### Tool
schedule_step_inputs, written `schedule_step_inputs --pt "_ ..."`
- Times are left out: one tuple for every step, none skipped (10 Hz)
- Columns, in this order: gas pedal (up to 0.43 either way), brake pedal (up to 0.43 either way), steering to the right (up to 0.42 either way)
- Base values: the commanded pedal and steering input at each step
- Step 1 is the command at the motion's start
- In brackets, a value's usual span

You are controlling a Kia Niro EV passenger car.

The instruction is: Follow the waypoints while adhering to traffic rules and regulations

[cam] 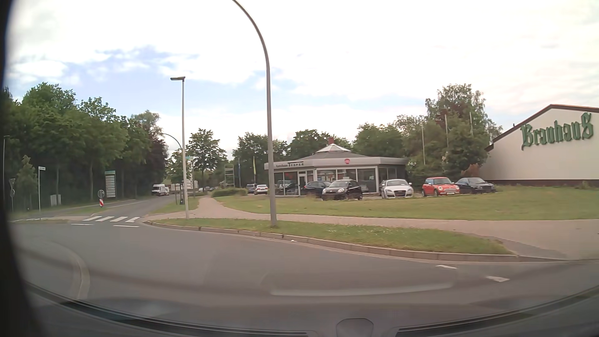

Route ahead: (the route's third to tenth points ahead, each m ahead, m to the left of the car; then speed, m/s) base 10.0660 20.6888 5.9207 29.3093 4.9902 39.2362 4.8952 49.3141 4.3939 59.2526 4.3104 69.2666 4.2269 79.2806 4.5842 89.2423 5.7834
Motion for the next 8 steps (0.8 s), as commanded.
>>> schedule_step_inputs --pt "0.087 0.006 -0.315" --pt "0.087 0.006 -0.331" --pt "0.087 0.006 -0.349" --pt "0.110 0.006 -0.360" --pt "0.118 0.006 -0.371" --pt "0.130 0.006 -0.375" --pt "0.130 0.006 -0.378" --pt "0.130 0.006 -0.378"
